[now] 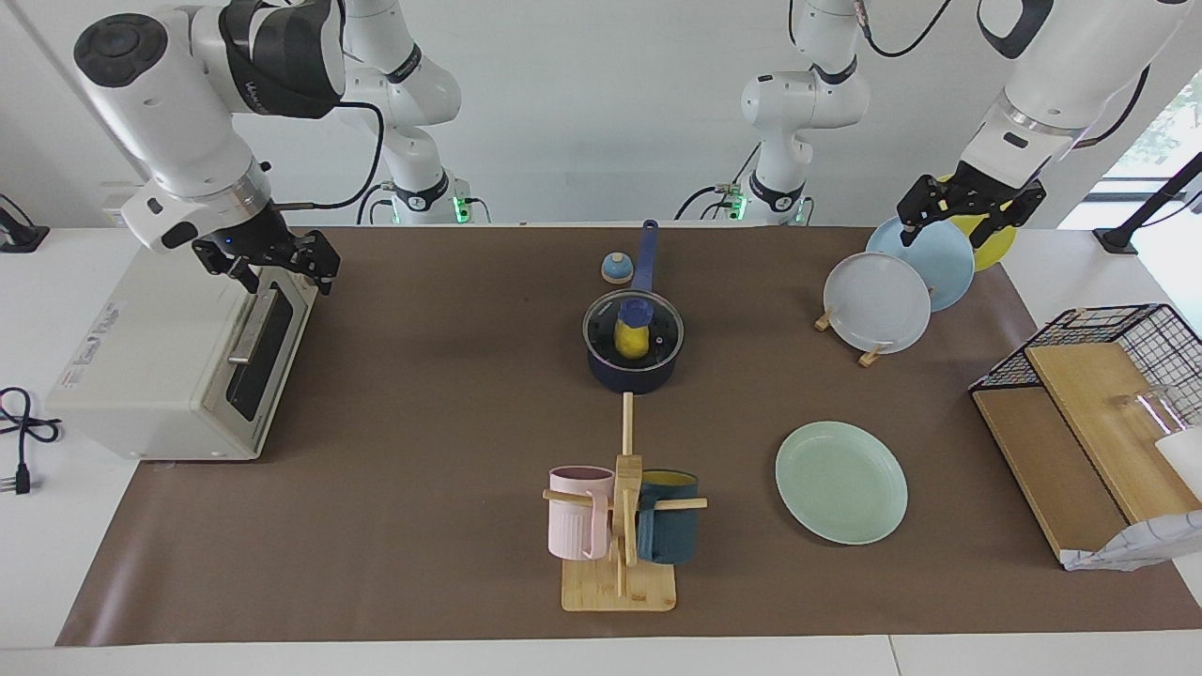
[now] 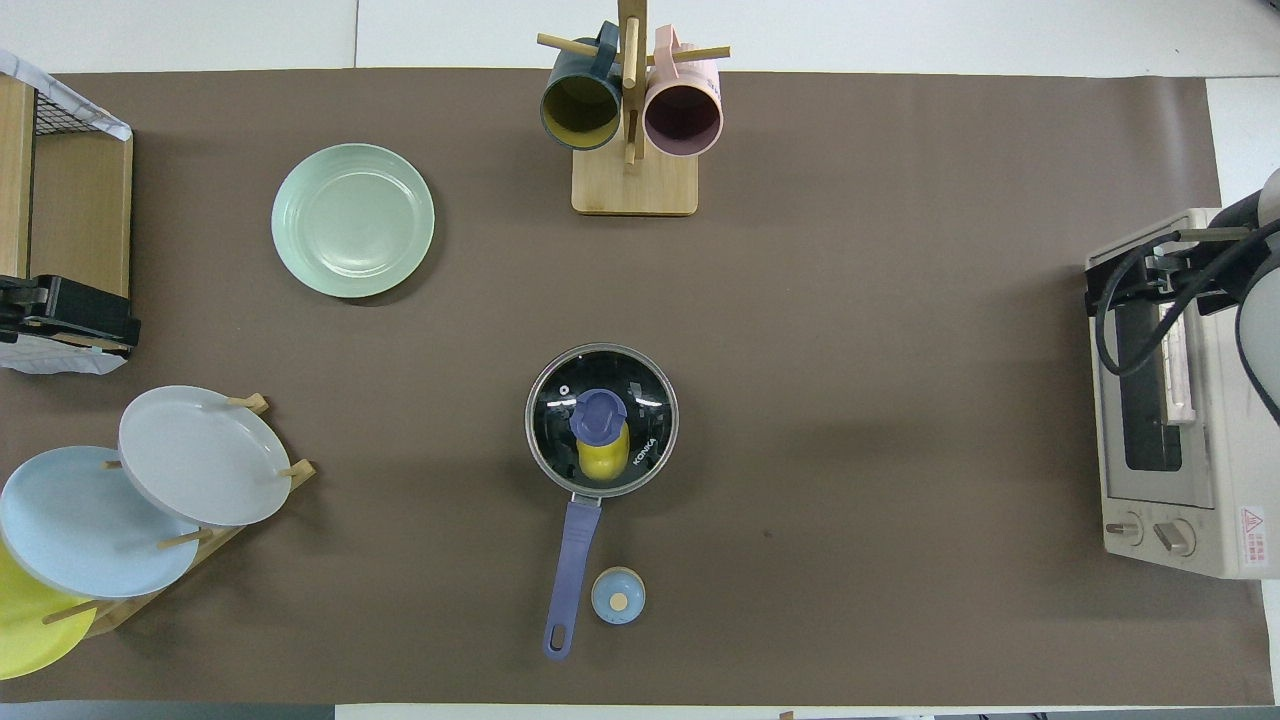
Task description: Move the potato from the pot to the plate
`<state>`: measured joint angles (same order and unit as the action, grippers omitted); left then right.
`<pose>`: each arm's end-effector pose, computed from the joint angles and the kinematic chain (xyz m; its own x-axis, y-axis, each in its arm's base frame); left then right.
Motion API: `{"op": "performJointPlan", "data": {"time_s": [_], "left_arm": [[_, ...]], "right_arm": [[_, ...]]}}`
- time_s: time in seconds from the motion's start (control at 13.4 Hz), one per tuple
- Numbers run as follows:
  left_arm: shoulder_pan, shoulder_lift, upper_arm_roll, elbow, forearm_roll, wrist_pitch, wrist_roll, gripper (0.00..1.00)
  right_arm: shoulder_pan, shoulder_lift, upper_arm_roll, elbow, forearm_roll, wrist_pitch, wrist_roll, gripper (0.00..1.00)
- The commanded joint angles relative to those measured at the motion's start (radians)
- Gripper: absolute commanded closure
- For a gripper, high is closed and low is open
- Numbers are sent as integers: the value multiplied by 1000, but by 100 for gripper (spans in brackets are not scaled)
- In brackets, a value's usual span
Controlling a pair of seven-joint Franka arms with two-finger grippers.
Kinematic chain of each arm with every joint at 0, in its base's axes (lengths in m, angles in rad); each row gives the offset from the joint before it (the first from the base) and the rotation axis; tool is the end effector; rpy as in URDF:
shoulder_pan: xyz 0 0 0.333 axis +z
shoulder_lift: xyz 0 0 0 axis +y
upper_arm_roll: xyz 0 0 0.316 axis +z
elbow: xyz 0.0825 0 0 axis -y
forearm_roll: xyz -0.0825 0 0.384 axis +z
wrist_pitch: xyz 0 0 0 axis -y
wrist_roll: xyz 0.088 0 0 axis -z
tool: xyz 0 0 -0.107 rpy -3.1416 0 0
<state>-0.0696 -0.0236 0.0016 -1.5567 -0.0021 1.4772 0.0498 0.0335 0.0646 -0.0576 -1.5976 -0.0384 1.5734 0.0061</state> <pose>0.5363 -0.0368 0.6360 0.9915 -0.1176 -0.0557 -0.1175 -0.9931 0.0049 0.5706 -0.0169 0.5759 0.9956 -0.0302 -0.0883 -0.0265 -0.9987 0.0425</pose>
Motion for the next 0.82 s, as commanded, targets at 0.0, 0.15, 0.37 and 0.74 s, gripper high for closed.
{"op": "performJointPlan", "data": {"time_s": [0.0,0.15,0.37,0.74], "left_arm": [[13,-29,-9,-33,17,12,4,0],[13,-29,-9,-33,17,12,4,0],[13,-29,-9,-33,17,12,4,0],[13,-29,-9,-33,17,12,4,0]], "right_arm": [[-7,3,5,10,9,-7,-23,0],[-7,3,5,11,9,-7,-23,0],[-7,3,5,11,9,-7,-20,0],[17,-12,5,1,9,-1,-38,0]]}}
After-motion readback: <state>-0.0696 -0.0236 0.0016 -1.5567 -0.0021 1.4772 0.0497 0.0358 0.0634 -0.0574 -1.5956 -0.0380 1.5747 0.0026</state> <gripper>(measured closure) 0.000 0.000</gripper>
